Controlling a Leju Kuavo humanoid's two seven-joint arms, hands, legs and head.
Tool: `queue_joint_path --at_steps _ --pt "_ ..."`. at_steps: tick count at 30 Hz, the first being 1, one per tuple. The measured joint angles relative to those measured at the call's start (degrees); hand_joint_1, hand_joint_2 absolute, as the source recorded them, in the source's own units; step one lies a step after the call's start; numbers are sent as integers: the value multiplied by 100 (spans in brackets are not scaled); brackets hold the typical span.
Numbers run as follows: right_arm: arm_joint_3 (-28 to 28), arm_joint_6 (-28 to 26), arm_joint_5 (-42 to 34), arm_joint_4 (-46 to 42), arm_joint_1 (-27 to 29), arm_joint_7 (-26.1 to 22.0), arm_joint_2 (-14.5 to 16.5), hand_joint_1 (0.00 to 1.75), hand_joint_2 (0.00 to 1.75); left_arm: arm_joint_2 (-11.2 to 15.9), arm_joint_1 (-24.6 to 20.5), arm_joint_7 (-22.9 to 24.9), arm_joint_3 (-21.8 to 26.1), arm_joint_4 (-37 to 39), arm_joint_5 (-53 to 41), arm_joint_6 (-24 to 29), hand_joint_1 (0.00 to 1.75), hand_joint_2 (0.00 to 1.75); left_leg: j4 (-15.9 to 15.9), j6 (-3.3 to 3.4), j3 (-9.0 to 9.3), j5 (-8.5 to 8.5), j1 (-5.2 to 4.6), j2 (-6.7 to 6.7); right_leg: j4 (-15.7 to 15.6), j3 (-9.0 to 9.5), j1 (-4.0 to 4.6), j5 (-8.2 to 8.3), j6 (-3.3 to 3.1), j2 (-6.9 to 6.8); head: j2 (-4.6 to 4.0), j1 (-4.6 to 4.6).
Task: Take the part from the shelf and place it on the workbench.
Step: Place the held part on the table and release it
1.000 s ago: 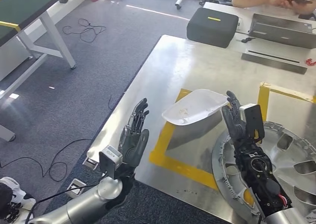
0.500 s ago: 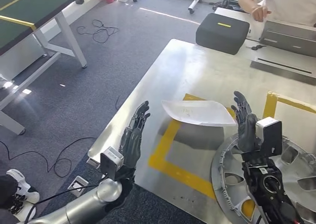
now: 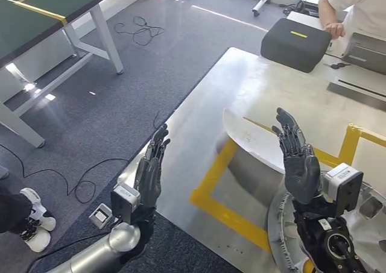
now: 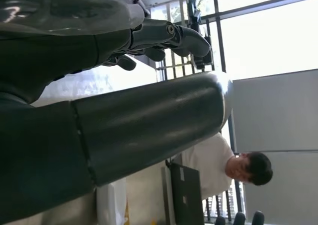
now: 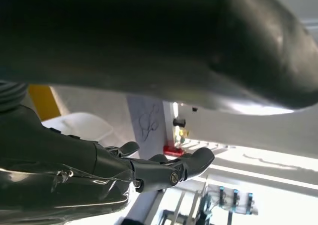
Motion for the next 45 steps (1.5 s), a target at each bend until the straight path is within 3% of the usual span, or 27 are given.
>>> queue_joint_path --at_steps 1,3,5,7,8,9,11,12,14,15,16,18,20,22,23,25,27,29,31,33,36,37,38,39,42,43,45 --pt "11 23 -1 -88 15 0 -14 0 0 3 23 11 3 -13 -11 11 0 0 -24 12 16 2 15 -69 19 4 -9 -42 26 -3 0 4" --pt "30 42 -1 -261 28 1 -53 0 0 7 52 34 11 -51 -30 23 0 0 -72 48 67 6 53 -192 339 -118 -30 -266 67 190 0 24" --pt "53 53 -1 -390 54 4 -94 0 0 3 65 51 14 -81 -42 27 0 0 -80 83 98 -7 66 -315 1132 -495 -50 -626 97 451 0 64" --pt "80 57 -2 -468 105 9 -120 0 0 -3 85 60 14 -84 -44 27 0 0 -76 99 116 -20 68 -464 1768 -848 -62 -781 128 519 0 85" --pt "91 57 -2 -503 124 10 -134 0 0 -3 96 62 14 -86 -44 27 0 0 -71 95 131 -29 73 -548 1768 -886 -72 -683 139 528 0 85" --pt "101 57 -2 -537 133 11 -146 0 0 -3 105 61 14 -89 -44 27 0 0 -63 82 153 -42 80 -633 1536 -811 -88 -480 148 544 0 87" --pt "112 56 -2 -598 133 11 -173 0 0 -3 110 60 14 -95 -44 27 0 0 -28 35 189 -82 92 -793 747 -493 -138 -15 165 743 0 102" --pt "116 56 -2 -624 133 11 -183 0 0 -3 107 61 14 -98 -44 27 0 0 4 9 178 -98 94 -861 417 -339 -165 97 163 877 0 113" --pt "130 60 -3 -666 140 15 -195 0 0 -3 111 66 15 -114 -46 27 0 0 41 -52 111 -90 111 -980 171 -210 -169 95 121 1034 0 110" --pt "139 65 -8 -687 144 16 -196 0 0 -2 120 68 16 -125 -50 27 0 0 48 -85 79 -75 121 -1041 131 -182 -166 82 85 988 0 92" --pt "148 68 -16 -702 146 19 -199 0 0 1 137 69 18 -136 -58 27 0 0 59 -117 58 -77 126 -1022 122 -171 -160 87 45 922 0 71" --pt "158 63 -49 -734 149 19 -207 0 0 8 159 73 20 -160 -81 27 0 0 316 -174 -69 -223 107 -753 71 -119 -165 95 -32 778 0 -3" --pt "163 55 -81 -759 161 23 -214 0 0 12 170 80 22 -180 -102 26 0 0 1007 -216 -431 -543 108 -431 52 -92 -142 83 -88 627 0 -92" --pt "175 55 -99 -767 182 29 -222 0 0 13 193 92 22 -186 -113 25 0 0 1671 -231 -813 -747 125 -359 53 -85 -118 60 -117 463 0 -155" --pt "181 55 -104 -768 190 32 -226 0 0 13 207 97 22 -187 -119 20 0 0 1735 -225 -868 -704 128 -349 53 -77 -107 47 -123 383 0 -181" --pt "191 55 -113 -771 194 34 -233 0 0 14 224 103 23 -189 -133 6 0 0 1183 -175 -601 -351 114 -289 52 -39 -90 12 -123 244 0 -237" --pt "196 56 -125 -774 192 28 -236 0 0 10 226 105 27 -201 -154 -18 0 0 370 -85 -180 -58 40 -42 51 5 -66 -33 -103 127 0 -283" --pt "200 64 -139 -775 192 22 -239 0 0 0 229 115 39 -225 -181 -40 0 0 37 -19 -16 -8 -35 82 46 34 -44 -72 -64 21 0 -287" --pt "202 75 -153 -779 192 18 -242 0 0 -6 246 135 62 -251 -203 -54 0 0 -3 16 3 -4 -37 -56 29 67 -37 -112 -15 -84 0 -281" --pt "200 79 -162 -786 189 12 -254 0 0 -16 260 150 84 -277 -219 -62 0 0 -76 54 73 5 2 -160 215 24 -50 -266 29 59 0 -261" --pt "204 75 -201 -790 207 8 -283 0 0 -52 268 158 103 -293 -232 -84 0 0 -106 102 139 -7 39 -281 1326 -504 -71 -749 87 467 0 -133" --pt "208 71 -215 -789 220 10 -290 0 0 -60 275 159 105 -293 -233 -92 0 0 -104 107 145 -12 42 -325 1655 -698 -75 -828 108 506 0 -94" --pt "210 67 -224 -788 229 10 -295 0 0 -66 282 160 106 -293 -234 -97 0 0 -100 106 155 -21 45 -367 1800 -815 -84 -799 127 521 0 -67" --pt "210 63 -228 -787 233 10 -300 0 0 -69 288 161 107 -293 -234 -98 0 0 -93 94 171 -32 52 -407 1695 -813 -99 -646 141 525 0 -48" --pt "211 62 -235 -785 229 10 -311 0 0 -78 293 163 111 -295 -234 -98 0 0 -25 17 208 -97 72 -498 572 -388 -160 8 183 572 0 30" --pt "213 62 -236 -785 229 10 -315 0 0 -81 292 164 114 -297 -235 -98 0 0 9 -13 183 -108 67 -518 320 -281 -168 91 170 604 0 53" --pt "222 62 -238 -787 233 10 -319 0 0 -83 295 166 120 -301 -236 -98 0 0 66 -30 111 -113 47 -541 173 -229 -166 81 120 655 0 46"
